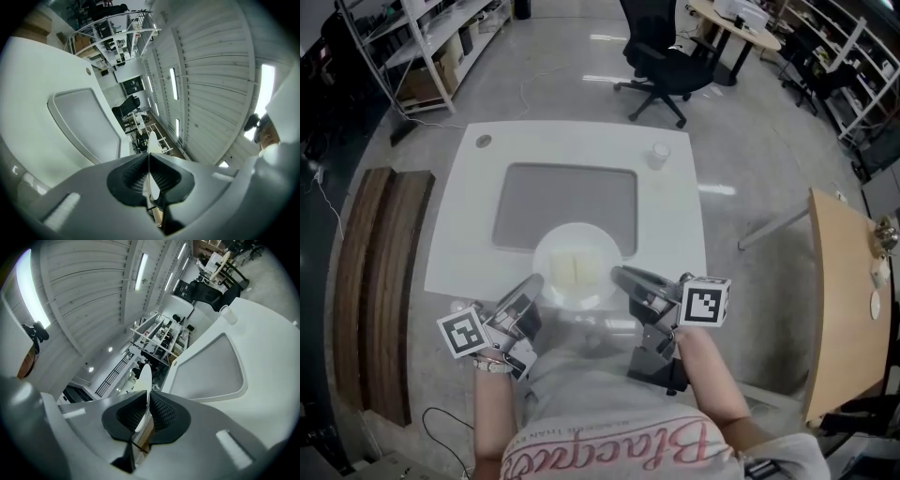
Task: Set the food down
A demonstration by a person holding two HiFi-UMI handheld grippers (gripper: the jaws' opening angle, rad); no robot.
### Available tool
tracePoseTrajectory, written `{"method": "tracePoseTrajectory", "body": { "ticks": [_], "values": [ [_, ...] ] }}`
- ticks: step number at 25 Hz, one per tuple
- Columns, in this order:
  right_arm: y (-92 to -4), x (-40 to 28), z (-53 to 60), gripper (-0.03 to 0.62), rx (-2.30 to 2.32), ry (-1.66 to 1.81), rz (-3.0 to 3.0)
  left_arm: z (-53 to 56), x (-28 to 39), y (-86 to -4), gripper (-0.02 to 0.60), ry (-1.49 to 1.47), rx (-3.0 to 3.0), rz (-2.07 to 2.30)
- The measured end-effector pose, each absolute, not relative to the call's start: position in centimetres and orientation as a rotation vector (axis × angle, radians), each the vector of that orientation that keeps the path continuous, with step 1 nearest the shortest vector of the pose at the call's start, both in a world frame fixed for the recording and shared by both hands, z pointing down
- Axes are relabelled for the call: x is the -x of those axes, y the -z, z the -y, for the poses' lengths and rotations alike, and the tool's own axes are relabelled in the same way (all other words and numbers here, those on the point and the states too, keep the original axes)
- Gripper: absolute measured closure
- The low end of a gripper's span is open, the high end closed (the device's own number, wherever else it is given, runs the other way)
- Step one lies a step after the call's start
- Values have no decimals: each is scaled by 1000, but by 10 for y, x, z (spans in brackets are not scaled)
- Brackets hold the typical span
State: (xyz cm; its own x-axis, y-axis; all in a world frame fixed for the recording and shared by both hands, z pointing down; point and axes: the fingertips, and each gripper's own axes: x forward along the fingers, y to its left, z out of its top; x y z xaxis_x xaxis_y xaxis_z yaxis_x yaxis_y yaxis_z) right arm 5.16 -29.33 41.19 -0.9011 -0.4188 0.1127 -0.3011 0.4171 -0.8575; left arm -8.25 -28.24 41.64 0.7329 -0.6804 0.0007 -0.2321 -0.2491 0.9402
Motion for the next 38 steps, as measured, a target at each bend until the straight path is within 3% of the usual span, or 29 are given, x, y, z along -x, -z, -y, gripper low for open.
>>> {"method": "tracePoseTrajectory", "body": {
  "ticks": [17,38],
  "values": [
    [-498,-40,420,560,1056,1725,-2485,431,94,-506,554,95,-1755,837],
    [-579,-28,432,517,1540,1880,-2822,453,103,-580,525,-545,-1665,1071]
  ]
}}
